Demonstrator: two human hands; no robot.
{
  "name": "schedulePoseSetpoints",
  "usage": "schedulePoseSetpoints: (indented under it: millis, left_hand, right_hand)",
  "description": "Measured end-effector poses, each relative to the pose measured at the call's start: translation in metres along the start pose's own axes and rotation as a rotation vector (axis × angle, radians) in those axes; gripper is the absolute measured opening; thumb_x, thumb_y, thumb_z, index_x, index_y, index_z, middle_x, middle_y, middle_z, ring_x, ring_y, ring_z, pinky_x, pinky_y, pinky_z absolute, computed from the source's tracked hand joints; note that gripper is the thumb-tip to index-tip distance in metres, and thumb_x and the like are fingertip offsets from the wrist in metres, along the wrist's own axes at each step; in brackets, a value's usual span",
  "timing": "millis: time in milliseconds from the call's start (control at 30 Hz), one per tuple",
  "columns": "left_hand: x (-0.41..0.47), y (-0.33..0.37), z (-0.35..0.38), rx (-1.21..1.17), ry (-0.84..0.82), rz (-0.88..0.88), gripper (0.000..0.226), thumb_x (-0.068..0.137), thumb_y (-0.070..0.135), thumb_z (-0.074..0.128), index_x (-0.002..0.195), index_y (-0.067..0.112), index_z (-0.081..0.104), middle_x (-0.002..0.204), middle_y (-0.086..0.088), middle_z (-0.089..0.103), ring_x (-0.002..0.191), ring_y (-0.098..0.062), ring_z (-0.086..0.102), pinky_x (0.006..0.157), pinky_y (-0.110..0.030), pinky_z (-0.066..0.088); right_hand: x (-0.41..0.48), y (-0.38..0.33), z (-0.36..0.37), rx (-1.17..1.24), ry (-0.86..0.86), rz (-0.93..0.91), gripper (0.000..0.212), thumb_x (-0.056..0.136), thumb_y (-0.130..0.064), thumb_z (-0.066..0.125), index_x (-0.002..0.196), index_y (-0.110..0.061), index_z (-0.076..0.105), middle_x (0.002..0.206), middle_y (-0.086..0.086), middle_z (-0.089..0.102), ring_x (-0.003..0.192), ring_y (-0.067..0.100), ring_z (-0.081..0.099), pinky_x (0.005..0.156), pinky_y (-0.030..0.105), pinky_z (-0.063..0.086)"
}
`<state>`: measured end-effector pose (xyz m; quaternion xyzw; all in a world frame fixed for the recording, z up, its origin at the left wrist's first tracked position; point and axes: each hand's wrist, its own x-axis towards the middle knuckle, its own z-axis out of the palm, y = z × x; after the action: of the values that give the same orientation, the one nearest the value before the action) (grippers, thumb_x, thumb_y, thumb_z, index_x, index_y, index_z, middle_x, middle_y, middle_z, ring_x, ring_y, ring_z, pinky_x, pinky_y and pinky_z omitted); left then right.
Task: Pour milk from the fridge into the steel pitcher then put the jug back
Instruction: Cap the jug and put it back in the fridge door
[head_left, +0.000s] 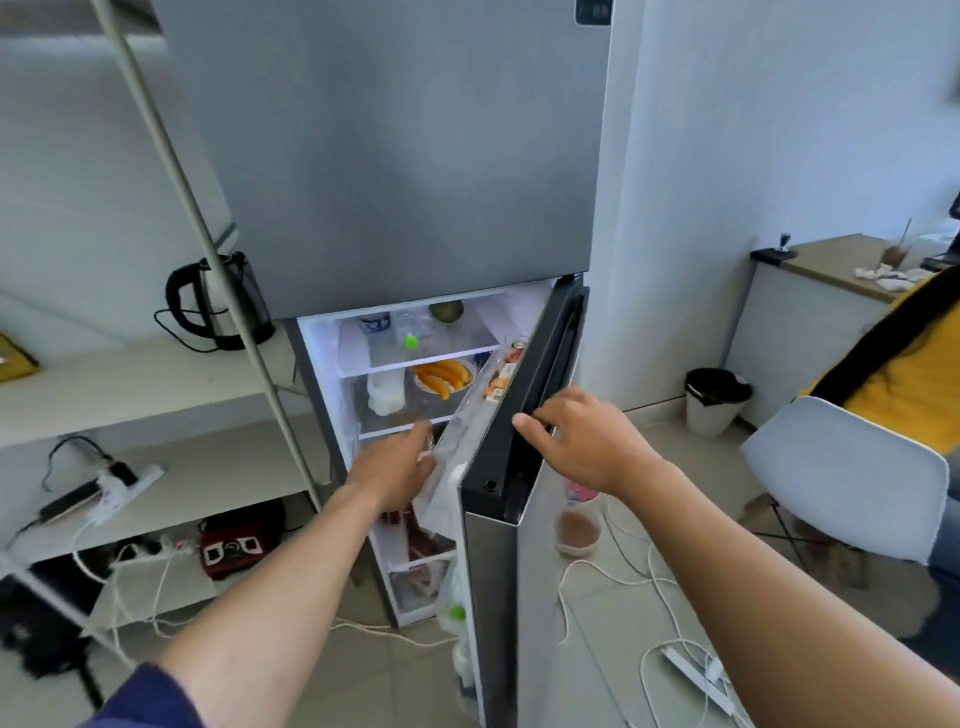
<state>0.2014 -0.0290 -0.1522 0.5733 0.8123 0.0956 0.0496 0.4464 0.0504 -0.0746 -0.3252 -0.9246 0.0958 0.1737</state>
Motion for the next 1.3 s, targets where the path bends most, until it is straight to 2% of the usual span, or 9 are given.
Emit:
schedulePoseSetpoints:
  millis: [133, 333, 467, 667, 833, 900, 1033, 1200, 1300]
  left_hand:
    - [0.014, -0.035, -0.034, 0.037, 0.147, 0.008, 0.049, 0.102, 0.043, 0.041, 0.146, 0.023, 0.036, 0.144, -0.005, 0.053, 0.125, -0.027, 0.055, 0.097, -0.043, 0.048]
    - [0.06, -0.08, -0.094, 0.25, 0.339, 0.177, 0.059, 0.1, 0.039, 0.046, 0.153, 0.016, 0.03, 0.156, -0.01, 0.032, 0.141, -0.028, 0.037, 0.11, -0.042, 0.033]
    - [0.098, -0.113, -0.131, 0.48, 0.508, 0.329, 0.06, 0.095, 0.035, 0.057, 0.148, 0.013, 0.04, 0.157, -0.016, 0.033, 0.147, -0.032, 0.03, 0.114, -0.049, 0.032]
    - [0.155, -0.153, -0.174, 0.681, 0.801, 0.414, 0.053, 0.102, 0.038, 0.038, 0.153, 0.024, 0.036, 0.162, -0.013, 0.018, 0.15, -0.032, 0.019, 0.119, -0.053, 0.021]
    - [0.185, -0.17, -0.181, 0.748, 0.863, 0.466, 0.056, 0.104, 0.042, 0.039, 0.156, 0.026, 0.028, 0.165, -0.01, 0.019, 0.152, -0.031, 0.018, 0.121, -0.055, 0.017]
    - [0.201, -0.179, -0.176, 0.77, 0.929, 0.471, 0.056, 0.104, 0.042, 0.039, 0.157, 0.027, 0.027, 0.165, -0.008, 0.018, 0.152, -0.029, 0.018, 0.121, -0.054, 0.017]
    - [0.217, -0.187, -0.168, 0.789, 1.068, 0.505, 0.056, 0.103, 0.043, 0.04, 0.156, 0.028, 0.03, 0.163, -0.006, 0.025, 0.15, -0.028, 0.024, 0.119, -0.054, 0.023]
    - [0.219, -0.188, -0.167, 0.745, 1.116, 0.538, 0.055, 0.103, 0.042, 0.042, 0.155, 0.028, 0.032, 0.161, -0.005, 0.03, 0.149, -0.027, 0.027, 0.119, -0.052, 0.025]
    - [0.222, -0.189, -0.165, 0.713, 1.134, 0.551, 0.054, 0.102, 0.041, 0.044, 0.154, 0.028, 0.035, 0.16, -0.004, 0.032, 0.149, -0.026, 0.029, 0.119, -0.052, 0.027]
  right_hand:
    - [0.029, -0.016, 0.021, -0.025, -0.013, -0.126, 0.056, 0.09, -0.064, 0.027, 0.09, -0.025, 0.067, 0.093, -0.011, 0.064, 0.103, 0.01, 0.05, 0.082, 0.034, 0.051]
    - [0.075, -0.051, 0.046, 0.063, -0.089, -0.16, 0.046, 0.085, -0.068, 0.044, 0.087, -0.024, 0.06, 0.092, -0.011, 0.056, 0.091, 0.01, 0.053, 0.079, 0.026, 0.047]
    - [0.109, -0.061, 0.064, 0.087, -0.125, -0.173, 0.052, 0.084, -0.073, 0.044, 0.1, -0.025, 0.059, 0.098, -0.012, 0.054, 0.094, 0.008, 0.051, 0.08, 0.024, 0.046]
    - [0.163, -0.08, 0.097, 0.024, -0.054, -0.253, 0.038, 0.094, -0.047, 0.05, 0.118, -0.019, 0.059, 0.114, -0.005, 0.055, 0.107, 0.015, 0.051, 0.087, 0.029, 0.047]
    - [0.19, -0.095, 0.129, -0.153, 0.189, -0.238, 0.02, 0.08, -0.051, 0.069, 0.083, -0.032, 0.065, 0.079, -0.015, 0.06, 0.071, 0.01, 0.061, 0.084, 0.033, 0.045]
    - [0.212, -0.097, 0.137, -0.128, 0.216, -0.238, 0.024, 0.081, -0.055, 0.061, 0.079, -0.032, 0.065, 0.075, -0.015, 0.059, 0.069, 0.009, 0.06, 0.087, 0.034, 0.048]
    - [0.25, -0.1, 0.155, 0.015, 0.236, -0.215, 0.045, 0.083, -0.056, 0.038, 0.082, -0.021, 0.066, 0.078, -0.006, 0.058, 0.073, 0.017, 0.055, 0.071, 0.029, 0.051]
    - [0.289, -0.105, 0.173, 0.004, 0.292, -0.175, 0.021, 0.078, -0.039, 0.074, 0.079, -0.019, 0.065, 0.076, -0.005, 0.058, 0.07, 0.021, 0.054, 0.065, 0.032, 0.05]
    - [0.306, -0.109, 0.18, 0.019, 0.3, -0.147, 0.021, 0.075, -0.035, 0.079, 0.078, -0.019, 0.066, 0.075, -0.005, 0.058, 0.069, 0.022, 0.054, 0.063, 0.032, 0.05]
